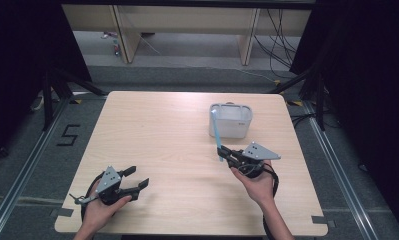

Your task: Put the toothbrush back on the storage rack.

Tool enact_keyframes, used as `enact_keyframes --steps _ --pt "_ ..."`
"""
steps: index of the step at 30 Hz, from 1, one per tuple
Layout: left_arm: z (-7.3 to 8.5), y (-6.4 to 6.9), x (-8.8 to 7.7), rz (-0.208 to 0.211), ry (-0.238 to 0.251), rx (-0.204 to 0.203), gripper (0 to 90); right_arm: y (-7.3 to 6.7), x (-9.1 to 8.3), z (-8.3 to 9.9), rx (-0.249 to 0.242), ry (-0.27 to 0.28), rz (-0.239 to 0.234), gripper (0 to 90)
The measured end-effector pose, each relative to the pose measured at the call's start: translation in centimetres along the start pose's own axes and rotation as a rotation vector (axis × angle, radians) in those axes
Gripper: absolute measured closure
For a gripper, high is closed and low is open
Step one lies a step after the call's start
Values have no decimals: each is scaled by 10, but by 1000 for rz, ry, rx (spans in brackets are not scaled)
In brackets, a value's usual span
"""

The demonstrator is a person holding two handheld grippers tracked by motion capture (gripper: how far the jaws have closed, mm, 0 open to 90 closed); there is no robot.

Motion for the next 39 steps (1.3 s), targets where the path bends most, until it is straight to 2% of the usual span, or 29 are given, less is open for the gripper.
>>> enact_keyframes --steps 1,2,3,5,6,7,8,9,10,12,13,14,16,18,21,24,25,26,27,30,31,32,33,34,35,36,37,38,39 --pt "0 0 0 0 0 1 294 1 -2 -2 19 18 17 839" --pt "0 0 0 0 0 0 294 1 -2 -2 19 18 17 839" --pt "0 0 0 0 0 1 294 4 -3 -3 7 38 39 839" --pt "0 0 0 0 0 0 294 5 -6 -5 42 39 63 839" --pt "0 0 0 0 0 0 294 10 -6 -7 -1 72 87 839" --pt "0 0 0 0 0 0 294 10 -7 -8 15 75 88 839" --pt "0 0 0 0 0 0 294 13 -8 -9 4 84 106 839" --pt "0 0 0 0 0 0 294 12 -9 -9 31 88 113 839" --pt "0 0 0 0 0 -1 293 17 -11 -11 13 108 125 839" --pt "0 -1 0 0 0 -2 294 18 -12 -12 10 111 144 839" --pt "0 0 0 -1 -1 1 294 17 -14 -12 57 97 136 839" --pt "0 0 0 -1 0 1 293 22 -15 -14 38 129 168 839" --pt "0 0 0 -1 1 0 293 22 -17 -15 53 121 169 839" --pt "0 0 0 -1 1 1 293 27 -20 -18 66 135 218 839" --pt "0 0 0 -1 1 1 293 30 -22 -20 78 150 241 838" --pt "0 0 0 -1 0 0 293 36 -24 -23 74 151 269 838" --pt "0 0 0 -1 0 0 294 37 -23 -24 78 167 276 838" --pt "0 0 0 -2 0 0 293 40 -24 -25 63 164 291 838" --pt "0 0 0 -1 0 -1 293 42 -24 -27 90 174 302 838" --pt "0 0 0 -2 0 -1 293 45 -23 -29 85 179 318 838" --pt "0 0 0 0 1 -2 293 47 -22 -30 87 195 326 838" --pt "0 -1 0 6 9 -3 294 49 -23 -30 83 177 337 838" --pt "0 -1 1 9 14 -4 293 51 -23 -31 82 182 347 838" --pt "0 -1 0 7 10 -5 293 53 -22 -32 87 185 337 837" --pt "0 -1 0 10 13 -8 292 56 -21 -33 97 187 356 837" --pt "0 -1 0 10 13 -9 292 56 -21 -33 97 187 356 837" --pt "0 -1 0 11 14 -10 292 58 -21 -34 78 190 363 838" --pt "0 -1 0 10 15 -11 291 59 -20 -35 97 196 366 838" --pt "0 -1 0 11 15 -12 291 61 -20 -35 78 182 374 838"
Point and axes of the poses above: each handheld gripper's, and its own axes: x roughly forward along the jaws, z roughly out of its underside, y roughly to its right, the point moved 4 cm from there along x, roughly forward along the jaws, and after that the axes turned 5 degrees about z, right-handed, at the moved point
